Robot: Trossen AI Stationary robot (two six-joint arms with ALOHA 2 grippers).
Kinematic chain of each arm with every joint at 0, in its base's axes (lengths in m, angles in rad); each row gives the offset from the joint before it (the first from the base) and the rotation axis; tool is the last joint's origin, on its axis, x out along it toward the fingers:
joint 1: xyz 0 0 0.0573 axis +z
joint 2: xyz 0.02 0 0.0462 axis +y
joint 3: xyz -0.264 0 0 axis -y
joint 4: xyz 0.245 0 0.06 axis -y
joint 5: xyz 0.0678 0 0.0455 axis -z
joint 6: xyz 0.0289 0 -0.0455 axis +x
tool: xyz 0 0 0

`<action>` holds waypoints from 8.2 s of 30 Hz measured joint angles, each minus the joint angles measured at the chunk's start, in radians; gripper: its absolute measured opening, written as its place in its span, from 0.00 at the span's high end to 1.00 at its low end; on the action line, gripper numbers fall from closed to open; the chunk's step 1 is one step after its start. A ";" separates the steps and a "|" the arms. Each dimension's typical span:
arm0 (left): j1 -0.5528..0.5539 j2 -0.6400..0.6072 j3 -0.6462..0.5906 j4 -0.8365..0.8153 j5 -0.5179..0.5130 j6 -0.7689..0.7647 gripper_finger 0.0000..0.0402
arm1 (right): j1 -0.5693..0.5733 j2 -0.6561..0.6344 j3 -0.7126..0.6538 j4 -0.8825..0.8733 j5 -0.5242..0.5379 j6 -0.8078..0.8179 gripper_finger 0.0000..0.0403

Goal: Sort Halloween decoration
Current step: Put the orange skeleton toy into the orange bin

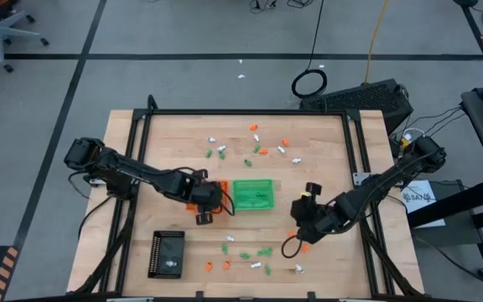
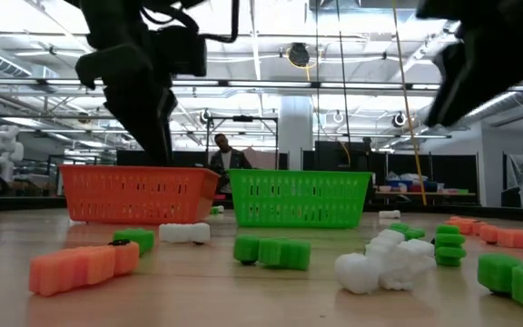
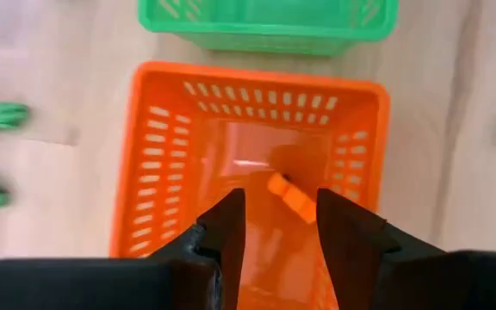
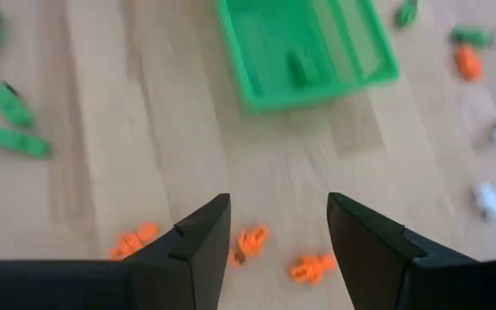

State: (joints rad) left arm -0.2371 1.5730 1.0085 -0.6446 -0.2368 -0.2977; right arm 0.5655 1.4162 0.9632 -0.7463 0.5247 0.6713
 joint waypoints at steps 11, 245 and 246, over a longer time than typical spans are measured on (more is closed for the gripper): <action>-0.140 -0.001 0.000 0.210 -0.219 0.019 0.66 | 0.007 -0.002 -0.175 0.200 -0.004 0.124 0.56; -0.114 -0.067 -0.030 0.041 -0.174 0.102 0.98 | -0.138 0.081 0.038 0.607 -0.032 -0.654 0.63; -0.104 -0.067 -0.045 0.059 -0.168 0.112 0.98 | -0.138 0.081 0.038 0.607 -0.032 -0.652 0.63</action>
State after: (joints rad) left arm -0.3407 1.5063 0.9636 -0.5859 -0.4048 -0.1857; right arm 0.4274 1.4967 1.0016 -0.1397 0.4927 0.0194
